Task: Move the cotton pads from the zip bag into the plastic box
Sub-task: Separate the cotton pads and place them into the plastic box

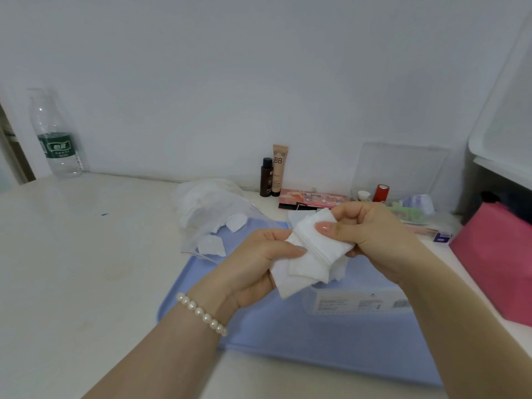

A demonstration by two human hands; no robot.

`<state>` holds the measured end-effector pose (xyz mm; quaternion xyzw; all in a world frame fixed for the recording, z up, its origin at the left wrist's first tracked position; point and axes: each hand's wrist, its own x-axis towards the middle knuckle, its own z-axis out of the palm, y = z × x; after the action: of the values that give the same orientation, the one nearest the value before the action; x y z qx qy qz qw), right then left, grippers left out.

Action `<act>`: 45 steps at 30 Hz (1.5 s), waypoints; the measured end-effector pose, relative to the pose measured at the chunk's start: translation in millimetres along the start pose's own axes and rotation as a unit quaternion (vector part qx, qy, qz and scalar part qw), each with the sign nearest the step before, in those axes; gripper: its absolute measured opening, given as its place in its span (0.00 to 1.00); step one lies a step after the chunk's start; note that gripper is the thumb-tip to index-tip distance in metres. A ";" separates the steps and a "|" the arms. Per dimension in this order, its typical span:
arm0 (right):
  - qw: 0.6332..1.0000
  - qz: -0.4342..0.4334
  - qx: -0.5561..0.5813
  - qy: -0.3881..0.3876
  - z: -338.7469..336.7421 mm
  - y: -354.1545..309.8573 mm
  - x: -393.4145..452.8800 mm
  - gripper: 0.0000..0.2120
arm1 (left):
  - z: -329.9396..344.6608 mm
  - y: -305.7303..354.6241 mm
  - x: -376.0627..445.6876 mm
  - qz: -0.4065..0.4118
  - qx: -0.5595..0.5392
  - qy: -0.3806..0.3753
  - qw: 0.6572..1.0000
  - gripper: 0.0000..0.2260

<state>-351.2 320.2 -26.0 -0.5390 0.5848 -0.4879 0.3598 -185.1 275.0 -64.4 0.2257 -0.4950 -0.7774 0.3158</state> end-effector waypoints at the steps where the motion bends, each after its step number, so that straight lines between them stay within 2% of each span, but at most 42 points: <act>1: 1.000 -0.013 -0.013 0.011 1.4 -0.6 -0.1 0.04 | -0.4 -0.3 0.0 -0.001 0.001 -0.003 1.000 0.11; 5: 0.991 -0.075 -0.100 0.046 5.9 -3.1 -0.4 0.10 | -2.1 -0.3 0.5 0.002 0.006 0.002 1.000 0.10; 8: 0.985 -0.102 -0.135 -0.023 4.0 -3.2 -2.1 0.17 | -2.2 -0.8 1.2 0.002 0.010 0.007 1.000 0.10; 11: 0.984 -0.098 -0.119 -0.087 -0.9 -0.9 -3.1 0.16 | -2.3 -0.6 0.3 -0.003 0.019 -0.001 1.000 0.16; 15: 0.982 -0.074 -0.073 -0.158 -9.8 1.2 -3.0 0.16 | -2.8 1.8 -2.3 -0.014 0.029 -0.036 0.999 0.18; 19: 0.977 -0.078 -0.028 -0.197 -11.5 0.8 -4.4 0.20 | -0.9 2.5 -4.0 -0.014 0.039 -0.048 0.998 0.12; 25: 0.968 -0.095 -0.030 -0.232 -6.8 2.6 -4.8 0.23 | 1.0 -4.2 -2.6 -0.015 0.043 -0.033 0.998 0.07; 28: 0.971 -0.108 -0.007 -0.213 -4.0 4.0 -3.8 0.18 | 2.1 -3.6 -2.7 -0.018 0.026 -0.028 0.999 0.05; 32: 0.979 -0.153 0.060 -0.122 -8.3 3.3 -0.5 0.14 | 0.7 -1.0 -0.3 -0.003 -0.029 -0.001 1.000 0.13; 35: 0.970 -0.182 0.149 -0.060 -20.3 2.4 4.5 0.10 | -1.4 -0.5 2.8 0.022 -0.069 0.030 0.997 0.12; 37: 0.952 -0.170 0.251 -0.050 -31.0 2.8 6.5 0.11 | -1.5 -1.3 5.0 0.028 -0.085 0.052 0.995 0.11; 39: 0.942 -0.145 0.297 -0.062 -34.4 2.4 6.2 0.19 | -1.9 -2.3 6.2 0.034 -0.096 0.064 0.993 0.11; 42: 0.955 -0.108 0.259 -0.099 -27.3 -0.6 1.0 0.24 | -0.4 -3.9 6.6 0.043 -0.112 0.064 0.991 0.13; 45: 0.978 -0.093 0.141 -0.125 -13.4 -4.5 -3.5 0.15 | 2.2 -5.0 5.9 0.046 -0.113 0.045 0.992 0.14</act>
<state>-362.0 326.4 -18.5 -0.5914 0.4083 -0.5254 0.4555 -191.9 273.7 -68.3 0.2001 -0.3990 -0.8023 0.3963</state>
